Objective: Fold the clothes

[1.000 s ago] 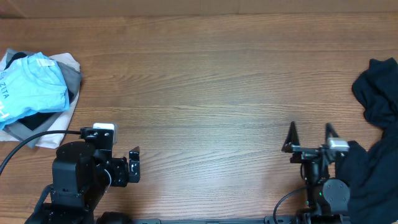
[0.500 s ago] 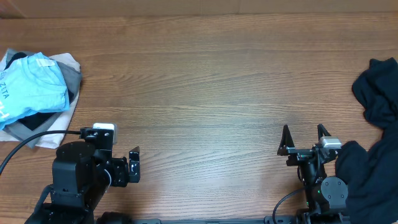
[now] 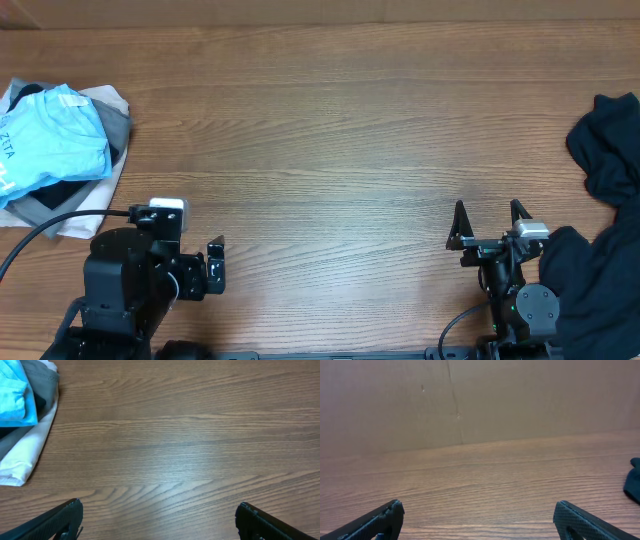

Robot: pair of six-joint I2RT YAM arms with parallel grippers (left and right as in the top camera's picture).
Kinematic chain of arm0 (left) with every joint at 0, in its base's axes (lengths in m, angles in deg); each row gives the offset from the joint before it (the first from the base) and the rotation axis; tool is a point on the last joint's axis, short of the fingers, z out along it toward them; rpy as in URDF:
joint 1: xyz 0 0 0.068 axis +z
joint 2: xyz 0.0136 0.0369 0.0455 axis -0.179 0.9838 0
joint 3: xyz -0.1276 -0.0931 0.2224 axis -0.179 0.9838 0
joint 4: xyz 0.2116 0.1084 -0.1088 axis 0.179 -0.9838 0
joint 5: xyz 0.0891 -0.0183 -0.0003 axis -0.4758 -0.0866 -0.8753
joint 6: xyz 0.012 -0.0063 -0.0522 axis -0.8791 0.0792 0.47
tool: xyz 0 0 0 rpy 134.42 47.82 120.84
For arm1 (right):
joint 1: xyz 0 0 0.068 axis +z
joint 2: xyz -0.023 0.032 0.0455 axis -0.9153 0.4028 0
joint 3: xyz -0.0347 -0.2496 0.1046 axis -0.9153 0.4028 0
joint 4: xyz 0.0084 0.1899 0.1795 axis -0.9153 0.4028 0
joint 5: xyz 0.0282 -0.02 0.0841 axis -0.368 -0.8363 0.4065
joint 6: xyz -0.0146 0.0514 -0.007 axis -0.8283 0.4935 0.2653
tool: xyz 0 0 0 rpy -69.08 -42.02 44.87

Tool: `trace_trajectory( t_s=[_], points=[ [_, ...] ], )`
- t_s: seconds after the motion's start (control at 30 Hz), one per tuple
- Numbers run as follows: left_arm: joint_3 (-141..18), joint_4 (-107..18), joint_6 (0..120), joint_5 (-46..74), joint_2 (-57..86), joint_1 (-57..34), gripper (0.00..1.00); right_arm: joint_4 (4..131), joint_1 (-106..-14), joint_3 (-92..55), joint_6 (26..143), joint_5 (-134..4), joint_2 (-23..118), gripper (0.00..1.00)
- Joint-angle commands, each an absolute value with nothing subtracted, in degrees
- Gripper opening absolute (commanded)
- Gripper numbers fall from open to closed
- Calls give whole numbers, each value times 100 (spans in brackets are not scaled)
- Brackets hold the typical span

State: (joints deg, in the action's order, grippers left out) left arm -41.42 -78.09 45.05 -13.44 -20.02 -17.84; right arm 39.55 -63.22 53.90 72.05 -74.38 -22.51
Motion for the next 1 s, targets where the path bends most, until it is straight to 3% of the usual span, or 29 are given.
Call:
trace_trajectory(
  t_s=[0.0, 0.17, 0.2, 0.63, 0.97],
  points=[
    [-3908, -7772, 4525, -1434, -2322, -1778, 100, 3920, -6348, 5449, 7188, -7388, -2305, 100],
    [-2621, -6899, 4455, -1613, -3375, -1773, 100, 3920, -6348, 5449, 7186, -7388, -2305, 100],
    [-1716, -5931, 4435, -1679, -3937, -1773, 100, 3920, -6348, 5449, 7186, -7388, -2305, 100],
    [1702, -1195, 4241, -1653, -5718, -1585, 100, 3920, -6348, 5449, 7188, -7388, -2305, 100],
    [1783, -1461, 4243, -1530, -5716, -1585, 100, 3920, -6348, 5449, 7188, -7388, -2305, 100]
  ],
)
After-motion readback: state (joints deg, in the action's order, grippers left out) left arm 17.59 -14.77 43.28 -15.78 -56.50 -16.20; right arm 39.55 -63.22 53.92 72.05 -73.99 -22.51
